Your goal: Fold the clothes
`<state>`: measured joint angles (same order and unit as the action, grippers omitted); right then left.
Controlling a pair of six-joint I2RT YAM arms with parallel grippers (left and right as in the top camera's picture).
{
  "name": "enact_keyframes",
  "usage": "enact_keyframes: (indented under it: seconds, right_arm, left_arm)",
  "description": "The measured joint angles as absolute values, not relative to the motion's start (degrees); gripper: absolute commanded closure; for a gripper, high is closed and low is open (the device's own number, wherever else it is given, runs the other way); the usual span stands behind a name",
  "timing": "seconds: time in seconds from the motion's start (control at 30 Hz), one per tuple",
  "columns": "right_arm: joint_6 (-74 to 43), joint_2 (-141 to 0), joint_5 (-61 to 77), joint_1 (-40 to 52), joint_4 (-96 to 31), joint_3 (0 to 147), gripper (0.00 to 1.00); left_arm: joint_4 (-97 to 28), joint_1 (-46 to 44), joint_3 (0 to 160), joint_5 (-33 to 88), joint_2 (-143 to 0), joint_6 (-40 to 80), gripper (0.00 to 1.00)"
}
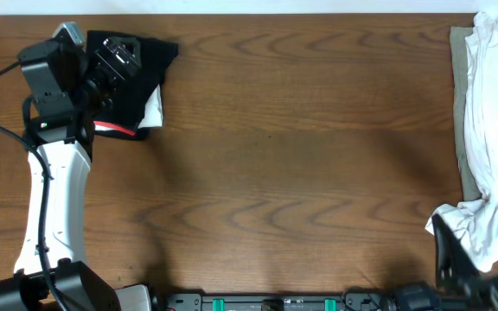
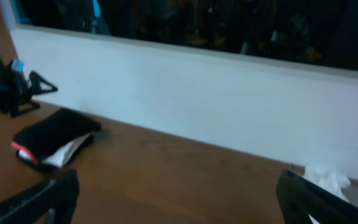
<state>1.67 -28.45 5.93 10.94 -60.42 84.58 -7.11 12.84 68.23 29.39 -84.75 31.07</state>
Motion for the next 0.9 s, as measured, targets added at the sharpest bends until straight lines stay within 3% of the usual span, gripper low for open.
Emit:
enact_keyframes:
  seconds: [0.37, 0.9]
  right_arm:
    - [1.7, -20.8, 6.0, 9.6, -64.0, 79.9, 0.01]
    - [-1.2, -3.5, 6.0, 7.3, -40.9, 50.6, 0.01]
  left_arm:
    - [-7.1, 12.8, 68.2, 29.3, -84.8, 31.1, 0.02]
    - [-7.1, 12.8, 68.2, 29.3, -84.8, 31.1, 0.02]
